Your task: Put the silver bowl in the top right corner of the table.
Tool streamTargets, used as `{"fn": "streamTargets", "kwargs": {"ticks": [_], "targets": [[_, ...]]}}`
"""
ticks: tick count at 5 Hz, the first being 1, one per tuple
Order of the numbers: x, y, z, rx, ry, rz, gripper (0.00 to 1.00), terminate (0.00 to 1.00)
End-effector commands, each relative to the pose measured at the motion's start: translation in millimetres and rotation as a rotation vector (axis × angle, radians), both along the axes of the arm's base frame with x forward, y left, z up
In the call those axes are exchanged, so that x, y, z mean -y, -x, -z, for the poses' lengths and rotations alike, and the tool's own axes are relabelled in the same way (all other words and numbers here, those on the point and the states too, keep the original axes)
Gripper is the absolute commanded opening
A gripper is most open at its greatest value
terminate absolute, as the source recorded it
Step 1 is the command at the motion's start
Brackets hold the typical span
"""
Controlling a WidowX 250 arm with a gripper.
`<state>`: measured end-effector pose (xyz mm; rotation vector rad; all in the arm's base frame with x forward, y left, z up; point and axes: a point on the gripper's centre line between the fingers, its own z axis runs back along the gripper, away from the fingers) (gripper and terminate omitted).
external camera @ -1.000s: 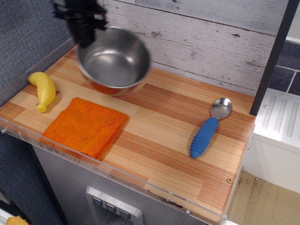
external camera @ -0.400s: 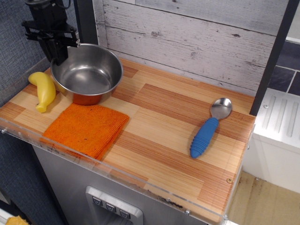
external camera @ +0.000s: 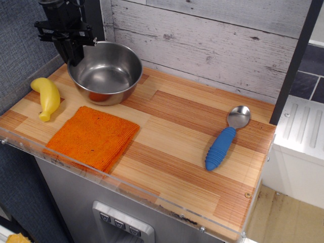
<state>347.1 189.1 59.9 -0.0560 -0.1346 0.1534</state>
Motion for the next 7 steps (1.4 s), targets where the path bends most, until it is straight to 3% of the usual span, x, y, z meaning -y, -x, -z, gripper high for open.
{"fn": "streamTargets", "kwargs": {"ticks": [1, 2, 3, 4, 5, 7], "targets": [[1.6, 4.0, -17.2, 0.028, -0.039, 0.028, 1.0, 0.0], [8.2, -1.2, -39.6, 0.116, -0.055, 0.035, 1.0, 0.0], [30.9, -9.1, -79.2, 0.242, -0.065, 0.067, 1.0, 0.0], [61.2, -0.8, -114.1, 0.276, -0.079, 0.12, 1.0, 0.0], [76.5, 10.6, -108.9, 0.235, -0.102, 0.111, 1.0, 0.0], [94.7, 24.2, -74.1, 0.095, -0.144, 0.138, 1.0, 0.0]]}}
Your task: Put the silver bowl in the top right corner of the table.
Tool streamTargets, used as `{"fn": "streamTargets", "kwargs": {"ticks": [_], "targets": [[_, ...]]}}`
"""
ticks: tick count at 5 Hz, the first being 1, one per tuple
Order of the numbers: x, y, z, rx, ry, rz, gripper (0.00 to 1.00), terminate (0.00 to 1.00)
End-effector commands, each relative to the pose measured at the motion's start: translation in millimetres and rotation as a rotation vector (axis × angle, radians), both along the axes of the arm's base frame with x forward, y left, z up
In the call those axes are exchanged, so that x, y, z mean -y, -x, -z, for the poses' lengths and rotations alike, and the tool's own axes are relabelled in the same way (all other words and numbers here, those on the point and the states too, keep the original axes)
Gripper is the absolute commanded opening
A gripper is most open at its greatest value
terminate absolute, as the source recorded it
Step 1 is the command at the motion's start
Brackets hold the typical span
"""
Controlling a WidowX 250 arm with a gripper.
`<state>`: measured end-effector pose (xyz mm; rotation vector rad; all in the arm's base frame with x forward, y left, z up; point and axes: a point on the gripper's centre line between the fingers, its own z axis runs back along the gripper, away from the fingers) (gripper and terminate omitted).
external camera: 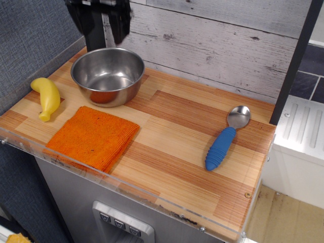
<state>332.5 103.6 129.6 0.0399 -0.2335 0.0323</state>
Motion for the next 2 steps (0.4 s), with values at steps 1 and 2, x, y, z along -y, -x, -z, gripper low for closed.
{"fn": "streamTargets", "kwargs": {"ticks": [1, 2], "targets": [[14.3, 11.1, 1.7, -0.012, -0.019, 0.049, 1.0, 0.0], [14.3, 11.1, 1.7, -0.012, -0.019, 0.049, 1.0, 1.0]]}}
